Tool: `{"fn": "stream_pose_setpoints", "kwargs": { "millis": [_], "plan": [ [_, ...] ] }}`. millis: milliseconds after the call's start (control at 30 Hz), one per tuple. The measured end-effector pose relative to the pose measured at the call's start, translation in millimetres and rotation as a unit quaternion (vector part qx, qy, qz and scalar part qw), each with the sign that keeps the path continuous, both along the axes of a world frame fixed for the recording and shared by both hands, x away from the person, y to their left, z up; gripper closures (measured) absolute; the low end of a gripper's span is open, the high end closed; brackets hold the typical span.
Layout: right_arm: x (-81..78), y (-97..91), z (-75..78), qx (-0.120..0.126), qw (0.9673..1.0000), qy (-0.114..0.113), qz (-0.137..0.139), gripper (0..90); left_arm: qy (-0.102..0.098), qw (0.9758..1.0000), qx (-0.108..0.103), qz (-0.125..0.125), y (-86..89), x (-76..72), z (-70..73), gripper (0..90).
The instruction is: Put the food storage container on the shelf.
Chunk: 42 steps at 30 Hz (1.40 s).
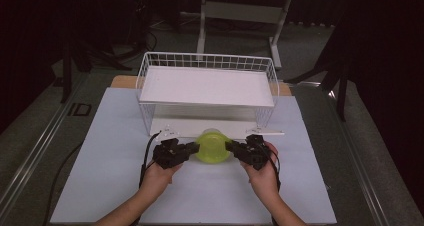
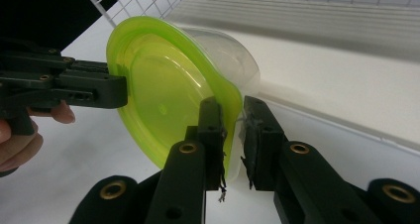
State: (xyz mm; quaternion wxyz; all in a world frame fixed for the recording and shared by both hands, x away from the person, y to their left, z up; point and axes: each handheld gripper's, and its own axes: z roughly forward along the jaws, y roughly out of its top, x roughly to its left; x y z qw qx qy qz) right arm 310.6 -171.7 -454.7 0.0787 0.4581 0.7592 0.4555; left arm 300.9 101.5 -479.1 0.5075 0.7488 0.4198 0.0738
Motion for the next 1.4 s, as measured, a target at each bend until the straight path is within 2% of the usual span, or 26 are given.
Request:
{"fn": "stream_pose_setpoints", "kwargs": {
  "millis": [200,400,700,833,967,1033,1167,1233,1400],
  "plan": [
    [14.0,11.0,-6.5,-0.001,0.9999,0.007,-0.007,79.4,-0.001,0.9998,0.015,0.015,5.6,13.8,-5.8,81.1],
    [26.6,18.5,-14.1,-0.011,0.9998,0.008,-0.013,79.4,0.000,0.9994,0.019,0.027,7.3,23.7,-13.4,81.0],
    [38.5,19.2,-23.6,-0.008,0.9996,0.013,-0.023,79.1,0.011,0.9993,0.014,0.034,6.0,34.2,-22.4,81.0],
    [43.8,20.1,-27.5,-0.012,0.9995,0.011,-0.027,79.1,0.013,0.9991,0.020,0.036,4.7,40.4,-25.6,80.9],
    [47.7,20.7,-29.0,-0.012,0.9994,0.010,-0.031,79.0,0.002,0.9989,0.027,0.039,3.5,43.9,-26.8,80.8],
    [49.6,21.2,-29.1,-0.014,0.9993,0.007,-0.033,79.2,0.006,0.9991,0.016,0.039,4.4,47.0,-27.4,80.4],
    [55.4,19.3,-30.8,-0.005,0.9991,0.021,-0.037,79.0,0.009,0.9989,0.025,0.038,1.7,50.1,-26.1,79.3],
    [55.7,20.0,-30.9,-0.009,0.9991,0.013,-0.039,78.2,-0.005,0.9989,0.031,0.036,0.7,50.4,-27.0,78.1],
    [59.6,21.8,-30.4,-0.007,0.9989,-0.002,-0.046,76.8,-0.023,0.9986,0.028,0.040,0.7,53.6,-28.3,75.0]
  ]
}}
